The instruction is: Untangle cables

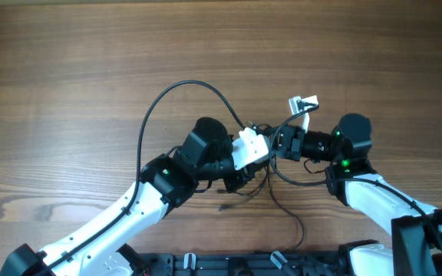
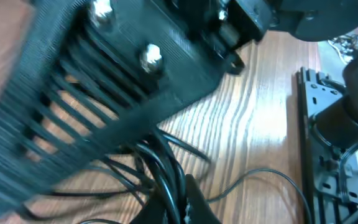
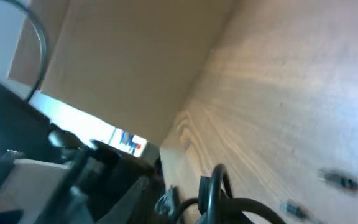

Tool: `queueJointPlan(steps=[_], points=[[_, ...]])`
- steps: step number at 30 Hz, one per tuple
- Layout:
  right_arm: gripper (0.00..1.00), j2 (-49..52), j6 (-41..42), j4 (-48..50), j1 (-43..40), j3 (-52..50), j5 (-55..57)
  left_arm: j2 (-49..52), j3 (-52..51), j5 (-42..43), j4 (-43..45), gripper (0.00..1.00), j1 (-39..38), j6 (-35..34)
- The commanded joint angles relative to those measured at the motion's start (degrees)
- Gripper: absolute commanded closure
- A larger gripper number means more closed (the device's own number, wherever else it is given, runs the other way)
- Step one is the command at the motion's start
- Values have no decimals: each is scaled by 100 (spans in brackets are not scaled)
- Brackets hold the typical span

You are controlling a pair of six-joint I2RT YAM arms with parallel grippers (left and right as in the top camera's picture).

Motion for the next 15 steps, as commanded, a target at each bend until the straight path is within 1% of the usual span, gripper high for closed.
queueJointPlan(steps=[1, 3, 4, 6, 8, 11, 12, 15], points=[[71, 33, 501, 914, -214, 50, 483, -2, 57, 608, -363, 96, -46, 72], [71, 33, 811, 1263, -330, 50, 557, -2, 57, 800, -503, 96, -46, 72], [71, 35, 813, 1294, -380, 50, 645, -2, 57, 938, -527, 96, -48, 72], [71, 35, 767, 1121, -505, 50, 933, -2, 59, 1147, -544, 96, -63, 70], [71, 35, 765, 817, -780, 50, 1495, -2, 57, 1180, -564, 96, -133, 52], [71, 39, 765, 802, -1235, 50, 1869, -2, 57, 1180, -627, 96, -223, 52], [71, 39, 730, 802, -1408, 50, 1912, -2, 59, 1180, -643, 96, -249, 52], [71, 39, 238, 769, -1958, 50, 2052, -2, 57, 1180, -673, 96, -328, 50]])
